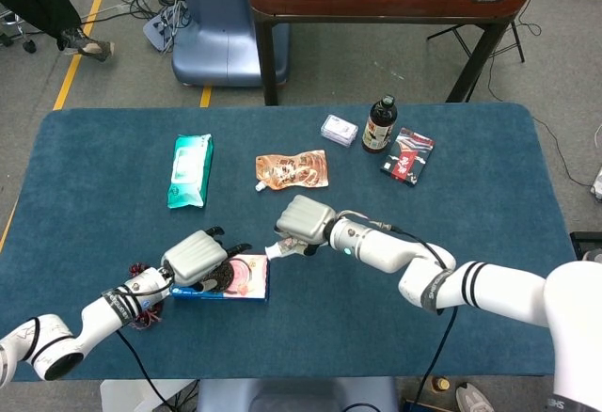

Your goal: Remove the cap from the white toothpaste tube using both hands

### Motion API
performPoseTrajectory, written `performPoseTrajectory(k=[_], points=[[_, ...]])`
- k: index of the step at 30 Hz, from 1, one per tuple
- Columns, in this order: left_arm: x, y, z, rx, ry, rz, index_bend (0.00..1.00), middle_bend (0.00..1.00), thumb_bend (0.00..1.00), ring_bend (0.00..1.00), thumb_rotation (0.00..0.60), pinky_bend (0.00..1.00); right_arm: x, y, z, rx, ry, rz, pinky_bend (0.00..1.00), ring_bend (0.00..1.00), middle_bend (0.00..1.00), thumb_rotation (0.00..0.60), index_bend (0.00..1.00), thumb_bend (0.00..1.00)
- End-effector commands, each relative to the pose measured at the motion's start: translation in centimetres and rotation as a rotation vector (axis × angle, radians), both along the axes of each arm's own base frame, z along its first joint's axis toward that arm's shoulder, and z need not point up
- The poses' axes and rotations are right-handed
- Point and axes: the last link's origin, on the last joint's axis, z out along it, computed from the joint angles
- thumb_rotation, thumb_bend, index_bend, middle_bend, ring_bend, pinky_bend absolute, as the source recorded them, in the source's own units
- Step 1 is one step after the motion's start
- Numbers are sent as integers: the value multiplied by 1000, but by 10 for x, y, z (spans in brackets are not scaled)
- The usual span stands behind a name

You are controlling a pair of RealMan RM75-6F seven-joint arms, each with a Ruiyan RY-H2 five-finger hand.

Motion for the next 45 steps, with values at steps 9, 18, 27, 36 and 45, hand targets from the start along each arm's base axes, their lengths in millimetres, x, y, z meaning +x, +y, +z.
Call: performPoseTrajectory(k=[9,18,27,36,45], points=[[15,0,-2,-14,-19,-4,94,567,246,485,600,150,8,-3,-7,-10,-2,9,479,644,750,600,820,1000],[18,-1,-12,-36,-1,-14,94,567,246,485,600,150,9,-1,-8,-8,-13,2,479,652,756,600,829,1000],[18,-1,-14,-38,14,-14,96,568,246,485,600,150,10,1,-8,-6,-24,5,480,665,765,600,846,1000],[13,0,-15,-37,39,-7,105,568,246,485,600,150,12,3,-7,2,-41,0,479,677,777,600,864,1000],[11,-1,-17,-45,55,-7,125,568,246,486,600,150,12,2,-3,-2,-62,-3,479,691,785,600,875,1000]])
